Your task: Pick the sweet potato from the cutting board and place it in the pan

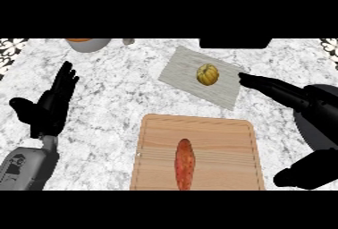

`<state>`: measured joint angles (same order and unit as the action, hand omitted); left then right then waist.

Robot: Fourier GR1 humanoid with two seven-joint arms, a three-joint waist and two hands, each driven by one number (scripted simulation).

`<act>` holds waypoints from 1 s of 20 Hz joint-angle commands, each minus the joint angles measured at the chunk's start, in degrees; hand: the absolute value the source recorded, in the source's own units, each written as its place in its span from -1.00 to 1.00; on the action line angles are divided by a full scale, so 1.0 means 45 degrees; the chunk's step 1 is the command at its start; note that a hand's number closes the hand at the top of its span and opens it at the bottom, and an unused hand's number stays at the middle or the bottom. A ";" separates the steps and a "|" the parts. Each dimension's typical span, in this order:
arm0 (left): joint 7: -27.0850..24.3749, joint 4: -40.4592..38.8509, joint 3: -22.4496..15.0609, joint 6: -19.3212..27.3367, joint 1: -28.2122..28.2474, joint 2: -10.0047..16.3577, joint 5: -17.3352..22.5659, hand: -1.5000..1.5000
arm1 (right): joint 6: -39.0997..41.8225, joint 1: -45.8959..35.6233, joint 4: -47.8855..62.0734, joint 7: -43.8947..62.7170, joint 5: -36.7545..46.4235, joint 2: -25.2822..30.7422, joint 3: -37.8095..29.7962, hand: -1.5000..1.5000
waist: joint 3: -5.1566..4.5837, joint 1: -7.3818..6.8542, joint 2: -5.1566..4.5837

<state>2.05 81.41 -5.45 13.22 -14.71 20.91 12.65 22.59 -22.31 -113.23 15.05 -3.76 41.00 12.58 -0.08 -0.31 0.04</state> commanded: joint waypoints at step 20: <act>0.0524 0.0448 0.1157 -0.1086 0.0314 -0.0504 -0.0798 0.00 | 0.1561 -0.0034 -0.1617 0.5424 0.1960 -0.4531 0.2570 -1.00 | 0.0018 0.0072 0.0005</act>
<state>2.48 82.25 -1.94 9.95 -13.05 17.84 8.77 29.03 -25.95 -119.08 38.10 1.46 22.56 23.33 -0.03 -0.05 0.06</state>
